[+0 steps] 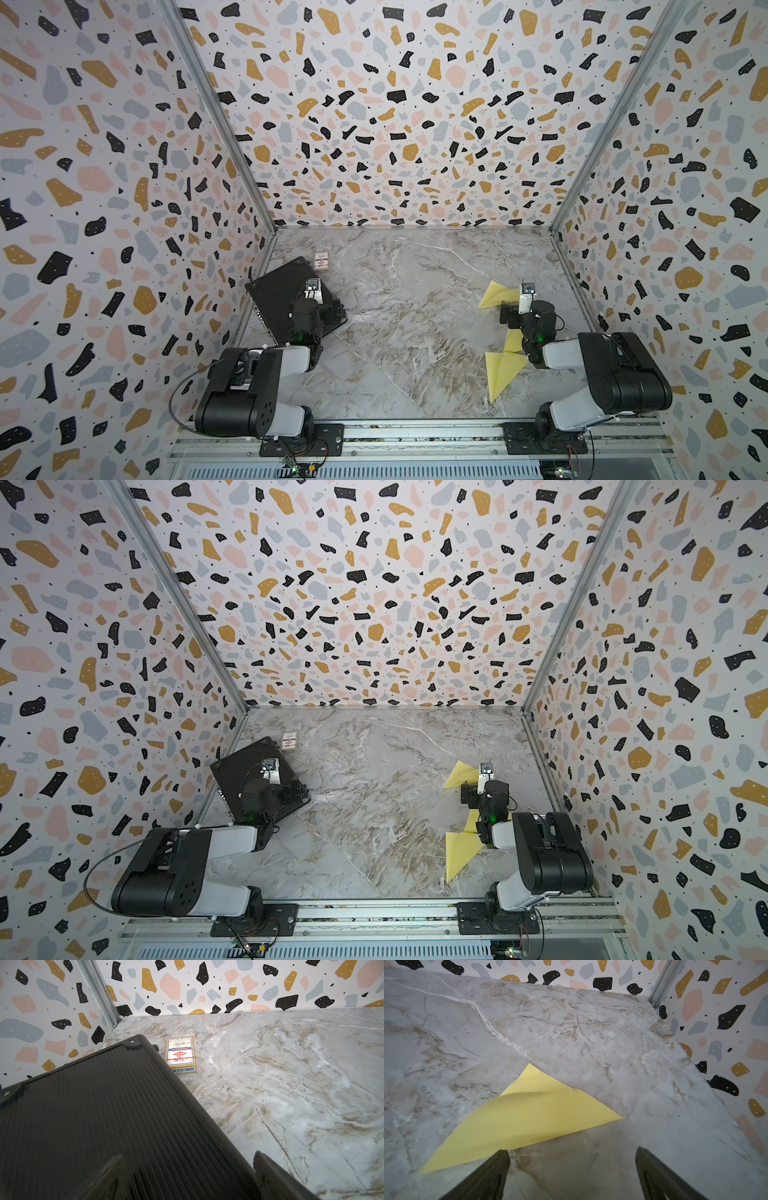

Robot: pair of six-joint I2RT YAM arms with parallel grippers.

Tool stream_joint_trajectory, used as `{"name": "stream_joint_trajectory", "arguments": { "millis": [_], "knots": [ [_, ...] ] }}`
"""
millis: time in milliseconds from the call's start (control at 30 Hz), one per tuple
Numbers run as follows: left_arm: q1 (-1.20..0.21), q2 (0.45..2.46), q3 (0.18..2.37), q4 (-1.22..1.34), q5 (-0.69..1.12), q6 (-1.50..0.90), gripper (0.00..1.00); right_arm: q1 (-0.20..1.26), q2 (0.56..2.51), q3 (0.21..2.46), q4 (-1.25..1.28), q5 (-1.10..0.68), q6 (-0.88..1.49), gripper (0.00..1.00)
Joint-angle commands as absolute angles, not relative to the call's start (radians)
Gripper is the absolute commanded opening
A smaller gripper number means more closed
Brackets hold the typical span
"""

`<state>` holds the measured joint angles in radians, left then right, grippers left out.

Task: Fold the square paper diagonally
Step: Reset both arms

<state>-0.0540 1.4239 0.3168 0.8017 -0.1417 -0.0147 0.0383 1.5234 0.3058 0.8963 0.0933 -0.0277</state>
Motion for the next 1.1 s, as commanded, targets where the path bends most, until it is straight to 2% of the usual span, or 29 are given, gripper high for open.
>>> {"name": "stream_joint_trajectory", "arguments": {
  "millis": [0,1067],
  "knots": [
    [-0.049,1.422,0.325,0.839,-0.154,-0.02,0.99,0.036,1.501,0.328,0.91,0.091,-0.025,0.99],
    [-0.044,1.424,0.324,0.842,-0.143,-0.02,0.99,0.036,1.512,0.357,0.87,0.069,-0.04,1.0]
  ]
}}
